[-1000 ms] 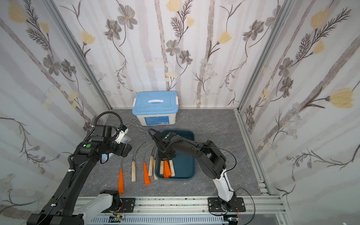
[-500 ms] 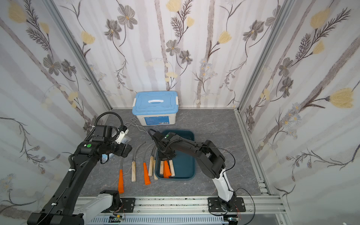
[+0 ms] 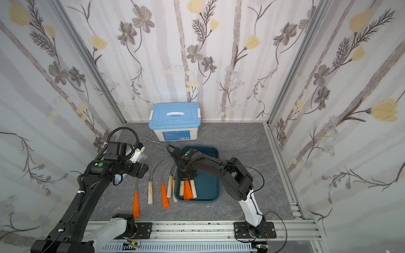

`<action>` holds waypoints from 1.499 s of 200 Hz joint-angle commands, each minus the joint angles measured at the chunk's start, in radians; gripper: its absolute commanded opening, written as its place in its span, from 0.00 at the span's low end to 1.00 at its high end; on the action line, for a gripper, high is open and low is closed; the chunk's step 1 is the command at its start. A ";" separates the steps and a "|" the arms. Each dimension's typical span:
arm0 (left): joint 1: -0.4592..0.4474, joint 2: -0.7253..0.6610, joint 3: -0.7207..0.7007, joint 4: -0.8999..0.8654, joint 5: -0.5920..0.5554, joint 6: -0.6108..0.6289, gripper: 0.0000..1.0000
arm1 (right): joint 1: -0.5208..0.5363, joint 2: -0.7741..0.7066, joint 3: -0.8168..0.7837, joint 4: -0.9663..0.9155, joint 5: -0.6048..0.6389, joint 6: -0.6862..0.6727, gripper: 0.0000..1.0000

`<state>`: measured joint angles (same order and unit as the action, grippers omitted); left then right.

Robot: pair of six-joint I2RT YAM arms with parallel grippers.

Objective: Put small sickles into storage boxes
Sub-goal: Place the sickle in the storage box.

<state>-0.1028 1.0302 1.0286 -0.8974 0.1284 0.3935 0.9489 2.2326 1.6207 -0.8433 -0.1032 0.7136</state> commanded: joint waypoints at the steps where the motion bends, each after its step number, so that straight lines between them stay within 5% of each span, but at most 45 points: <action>1: 0.001 0.004 0.003 -0.002 0.008 0.013 1.00 | 0.001 0.003 0.008 0.001 0.003 -0.002 0.27; 85: 0.000 0.009 0.007 0.003 0.011 0.013 1.00 | -0.002 -0.010 0.010 -0.005 0.020 -0.002 0.29; 137: 0.000 0.031 0.019 -0.014 -0.011 -0.004 1.00 | -0.018 -0.039 0.056 -0.060 0.105 -0.004 0.45; 195: 0.009 0.065 0.038 -0.025 -0.110 -0.069 1.00 | -0.063 -0.127 0.074 -0.090 0.172 -0.003 0.47; 300: 0.274 0.093 0.138 -0.018 -0.065 -0.179 1.00 | -0.051 -0.119 0.247 -0.145 0.181 -0.038 0.46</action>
<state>0.1268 1.1137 1.1278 -0.9165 0.0418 0.2543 0.8913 2.1048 1.8530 -0.9848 0.0696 0.6834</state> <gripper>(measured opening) 0.997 0.469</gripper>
